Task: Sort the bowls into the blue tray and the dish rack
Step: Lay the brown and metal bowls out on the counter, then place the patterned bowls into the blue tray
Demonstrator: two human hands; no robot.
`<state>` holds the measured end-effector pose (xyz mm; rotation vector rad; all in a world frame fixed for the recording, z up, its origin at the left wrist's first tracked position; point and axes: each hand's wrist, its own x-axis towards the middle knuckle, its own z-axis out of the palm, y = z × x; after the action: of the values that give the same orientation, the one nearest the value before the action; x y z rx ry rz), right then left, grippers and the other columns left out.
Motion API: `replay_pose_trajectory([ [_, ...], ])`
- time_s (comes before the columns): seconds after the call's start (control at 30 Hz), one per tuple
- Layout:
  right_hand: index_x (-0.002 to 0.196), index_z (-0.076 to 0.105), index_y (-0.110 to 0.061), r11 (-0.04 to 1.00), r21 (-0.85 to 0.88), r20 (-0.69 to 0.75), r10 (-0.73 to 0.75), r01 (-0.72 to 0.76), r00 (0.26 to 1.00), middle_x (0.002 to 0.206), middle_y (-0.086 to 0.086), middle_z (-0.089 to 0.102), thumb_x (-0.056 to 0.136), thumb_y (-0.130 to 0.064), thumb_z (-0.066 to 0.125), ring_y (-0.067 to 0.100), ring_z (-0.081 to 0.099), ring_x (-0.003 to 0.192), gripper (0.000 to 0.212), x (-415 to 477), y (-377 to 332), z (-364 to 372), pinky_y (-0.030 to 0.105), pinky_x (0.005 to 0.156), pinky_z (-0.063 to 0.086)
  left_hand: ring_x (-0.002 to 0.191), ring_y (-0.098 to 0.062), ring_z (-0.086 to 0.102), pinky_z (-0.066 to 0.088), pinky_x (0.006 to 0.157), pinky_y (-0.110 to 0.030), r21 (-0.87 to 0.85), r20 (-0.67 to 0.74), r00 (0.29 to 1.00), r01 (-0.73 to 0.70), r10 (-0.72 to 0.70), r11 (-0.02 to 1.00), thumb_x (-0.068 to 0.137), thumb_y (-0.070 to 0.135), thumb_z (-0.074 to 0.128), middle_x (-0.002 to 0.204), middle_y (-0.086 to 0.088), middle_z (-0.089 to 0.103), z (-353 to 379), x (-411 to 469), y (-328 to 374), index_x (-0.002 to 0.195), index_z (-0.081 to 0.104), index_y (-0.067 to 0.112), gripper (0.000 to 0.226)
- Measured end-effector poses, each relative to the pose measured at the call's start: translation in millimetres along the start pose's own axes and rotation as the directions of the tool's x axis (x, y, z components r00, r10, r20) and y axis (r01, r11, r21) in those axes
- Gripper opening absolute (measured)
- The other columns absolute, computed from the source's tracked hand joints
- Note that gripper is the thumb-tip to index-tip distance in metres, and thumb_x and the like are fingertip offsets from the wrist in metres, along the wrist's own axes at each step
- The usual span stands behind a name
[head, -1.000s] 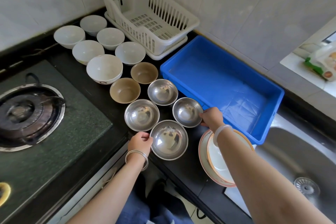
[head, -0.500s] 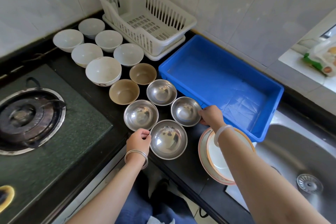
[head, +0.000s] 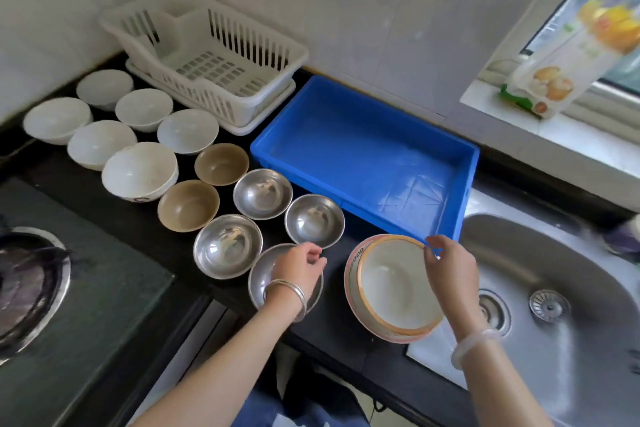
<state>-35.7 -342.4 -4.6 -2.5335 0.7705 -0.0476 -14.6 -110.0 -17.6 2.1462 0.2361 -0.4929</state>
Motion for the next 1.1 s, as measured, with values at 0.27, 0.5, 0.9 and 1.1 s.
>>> replay_pose_trajectory([
  [0.27, 0.114, 0.063, -0.013, 0.98, 0.077, 0.084, 0.177, -0.184, 0.981, 0.101, 0.01, 0.072, 0.09, -0.02, 0.055, 0.028, 0.064, 0.092, 0.027, -27.8, 47.6, 5.8, 0.027, 0.066, 0.034, 0.104, -0.016, 0.062, 0.047, 0.086, -0.027, 0.135, 0.178, 0.982, -0.094, 0.069, 0.986, 0.088, 0.027, 0.056, 0.115, 0.0, 0.067, 45.2, -1.1, 28.4, 0.118, 0.06, 0.018, 0.031],
  [0.5, 0.117, 0.061, -0.018, 0.948, 0.179, 0.133, 0.241, -0.262, 0.961, 0.106, 0.008, 0.071, 0.092, -0.023, 0.051, 0.026, 0.061, 0.09, 0.028, -29.6, 49.6, 8.6, 0.027, 0.069, 0.036, 0.101, -0.02, 0.061, 0.049, 0.085, -0.031, 0.179, 0.246, 0.968, -0.093, 0.047, 0.979, 0.09, 0.021, 0.051, 0.109, -0.004, 0.067, 56.3, 2.1, 31.9, 0.113, 0.058, 0.017, 0.025],
  [0.9, 0.103, 0.065, -0.015, 0.919, 0.285, 0.101, 0.255, -0.273, 0.962, 0.093, 0.007, 0.072, 0.092, -0.014, 0.049, 0.024, 0.062, 0.081, 0.02, -42.3, 47.9, -6.7, 0.03, 0.066, 0.043, 0.091, -0.017, 0.061, 0.047, 0.074, -0.027, 0.098, 0.249, 0.966, -0.096, 0.069, 0.991, 0.085, 0.012, 0.052, 0.094, 0.004, 0.063, 55.0, 5.6, 44.4, 0.115, 0.06, 0.022, 0.032],
  [1.1, 0.098, 0.069, -0.018, 0.883, 0.339, -0.057, 0.363, -0.324, 0.93, 0.072, -0.006, 0.064, 0.089, -0.015, 0.052, 0.015, 0.058, 0.07, 0.019, -54.1, 51.6, -35.3, 0.018, 0.055, 0.038, 0.088, -0.018, 0.065, 0.057, 0.082, -0.04, 0.042, 0.334, 0.931, -0.167, 0.144, 0.985, 0.083, 0.013, 0.054, 0.092, 0.006, 0.063, 56.7, 1.8, 75.8, 0.115, 0.06, 0.028, 0.035],
])
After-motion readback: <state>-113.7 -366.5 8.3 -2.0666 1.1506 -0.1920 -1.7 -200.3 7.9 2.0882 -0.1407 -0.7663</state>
